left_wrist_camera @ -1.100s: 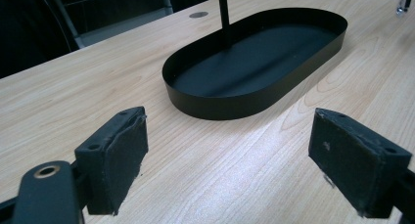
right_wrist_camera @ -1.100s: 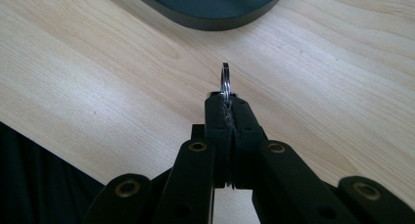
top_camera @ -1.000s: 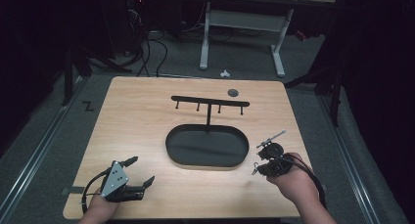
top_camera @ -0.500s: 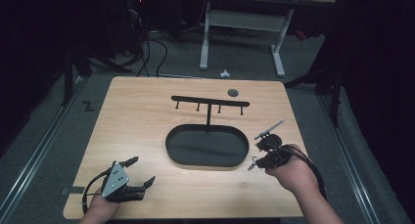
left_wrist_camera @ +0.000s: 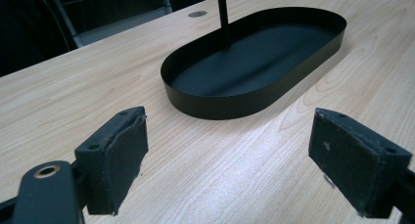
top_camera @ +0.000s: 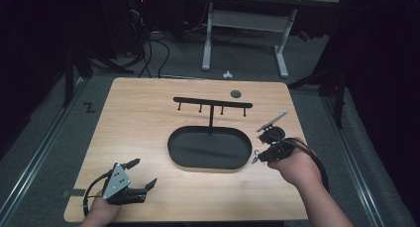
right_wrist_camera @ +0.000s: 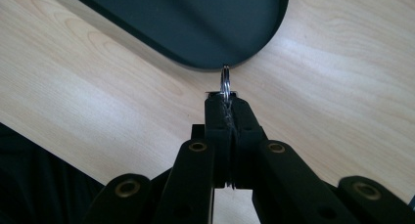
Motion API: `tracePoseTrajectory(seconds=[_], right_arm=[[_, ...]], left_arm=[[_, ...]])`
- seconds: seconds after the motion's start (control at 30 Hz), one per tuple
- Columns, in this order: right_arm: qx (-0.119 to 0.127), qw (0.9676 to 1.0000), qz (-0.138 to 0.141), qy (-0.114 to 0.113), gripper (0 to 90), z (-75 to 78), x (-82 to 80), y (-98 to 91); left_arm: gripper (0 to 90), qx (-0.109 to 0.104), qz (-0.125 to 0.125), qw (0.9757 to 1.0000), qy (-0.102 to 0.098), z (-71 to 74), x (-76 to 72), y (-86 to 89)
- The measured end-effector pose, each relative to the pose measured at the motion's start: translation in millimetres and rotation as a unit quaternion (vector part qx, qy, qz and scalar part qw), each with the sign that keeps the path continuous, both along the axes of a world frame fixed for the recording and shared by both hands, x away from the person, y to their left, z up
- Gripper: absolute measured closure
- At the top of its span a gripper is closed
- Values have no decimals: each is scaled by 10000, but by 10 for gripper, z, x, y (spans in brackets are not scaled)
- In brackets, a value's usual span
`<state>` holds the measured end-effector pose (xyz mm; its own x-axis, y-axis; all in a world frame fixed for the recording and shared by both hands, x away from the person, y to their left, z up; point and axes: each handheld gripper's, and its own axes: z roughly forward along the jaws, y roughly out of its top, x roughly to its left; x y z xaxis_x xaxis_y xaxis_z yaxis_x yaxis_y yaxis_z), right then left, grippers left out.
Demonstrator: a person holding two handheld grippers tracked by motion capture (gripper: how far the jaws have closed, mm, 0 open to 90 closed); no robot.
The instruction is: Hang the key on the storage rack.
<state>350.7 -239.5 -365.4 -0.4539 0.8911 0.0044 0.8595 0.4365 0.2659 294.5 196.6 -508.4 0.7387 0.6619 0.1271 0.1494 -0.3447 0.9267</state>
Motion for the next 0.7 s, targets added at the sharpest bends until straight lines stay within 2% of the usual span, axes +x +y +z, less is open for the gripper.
tracePoseTrajectory(seconds=[0.13, 0.27, 0.57, 0.7], right_arm=[[74, 10000, -6, -38, 882, 82, 73, 42], [37, 10000, 11, -75, 882, 150, 159, 94], [110, 9999, -12, -27, 883, 216, 318, 143], [60, 10000, 9, -67, 882, 267, 379, 162]], left_arm=[[152, -13, 1, 10000, -5, -1, 2, -2], [151, -11, 2, 10000, -10, -2, 5, -6], [151, -10, 2, 10000, -7, 0, 6, 1], [151, 1, -2, 10000, 6, 2, 9, 3]])
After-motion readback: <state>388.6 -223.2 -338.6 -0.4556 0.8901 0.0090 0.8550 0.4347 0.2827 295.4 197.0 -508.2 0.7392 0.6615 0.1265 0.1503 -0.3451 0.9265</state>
